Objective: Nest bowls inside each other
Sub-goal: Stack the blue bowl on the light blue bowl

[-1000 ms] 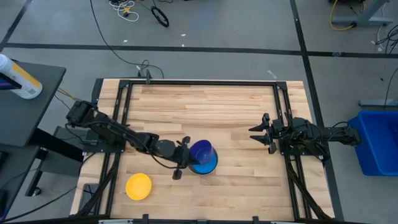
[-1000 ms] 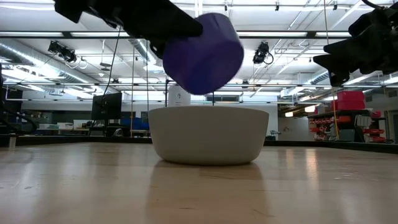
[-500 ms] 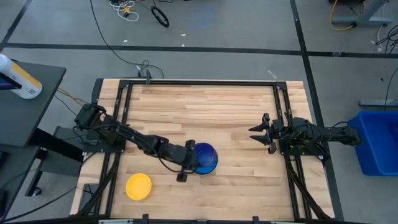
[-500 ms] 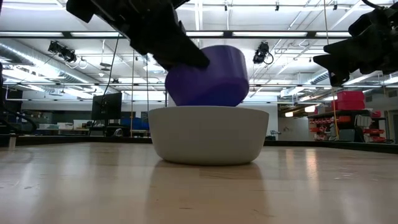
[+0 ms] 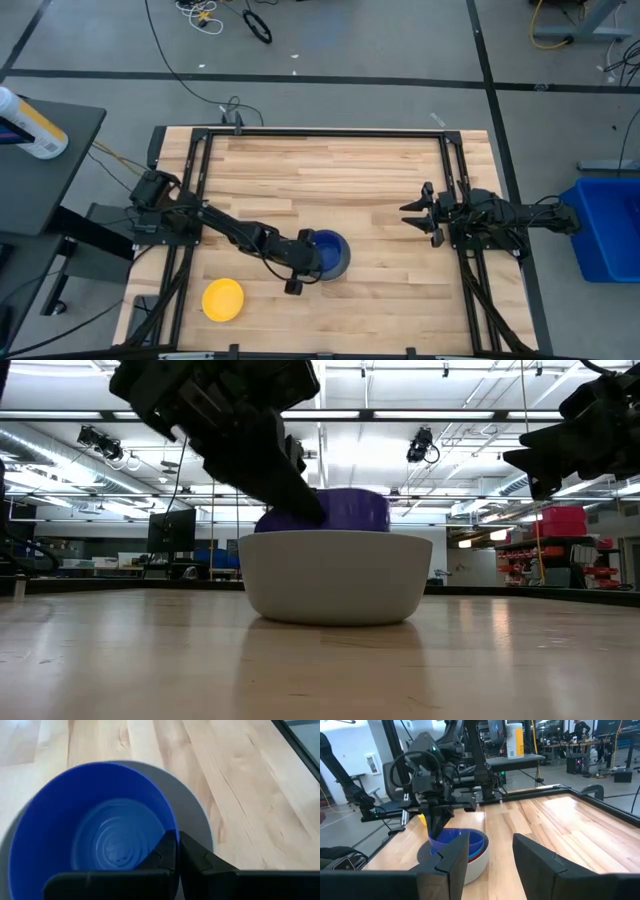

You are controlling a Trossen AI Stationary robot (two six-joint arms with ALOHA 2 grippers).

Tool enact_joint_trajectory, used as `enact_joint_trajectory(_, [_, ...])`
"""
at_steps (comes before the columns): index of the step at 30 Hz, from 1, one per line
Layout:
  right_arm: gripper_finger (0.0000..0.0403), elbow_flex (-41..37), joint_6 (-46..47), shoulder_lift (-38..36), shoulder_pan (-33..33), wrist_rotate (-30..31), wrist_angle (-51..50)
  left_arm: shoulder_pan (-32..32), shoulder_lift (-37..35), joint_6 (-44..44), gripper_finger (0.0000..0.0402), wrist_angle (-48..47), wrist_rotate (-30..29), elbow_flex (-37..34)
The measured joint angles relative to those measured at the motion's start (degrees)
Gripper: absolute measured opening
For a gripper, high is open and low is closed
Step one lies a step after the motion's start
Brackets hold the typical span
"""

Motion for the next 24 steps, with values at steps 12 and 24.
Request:
enact_joint_trajectory(12, [0.0167,0.0,1.3,1.1,0.0,-0.1,-0.2,-0.2,-0.5,0.9,0.0110,-2.3,-1.1,2.1])
enact_joint_trajectory(24, [0.0161,0.0,1.3,1.1,0.0,-0.1,-0.1,0.3,-0.4,-1.2,0.0196,-2.1,-8.9,2.1])
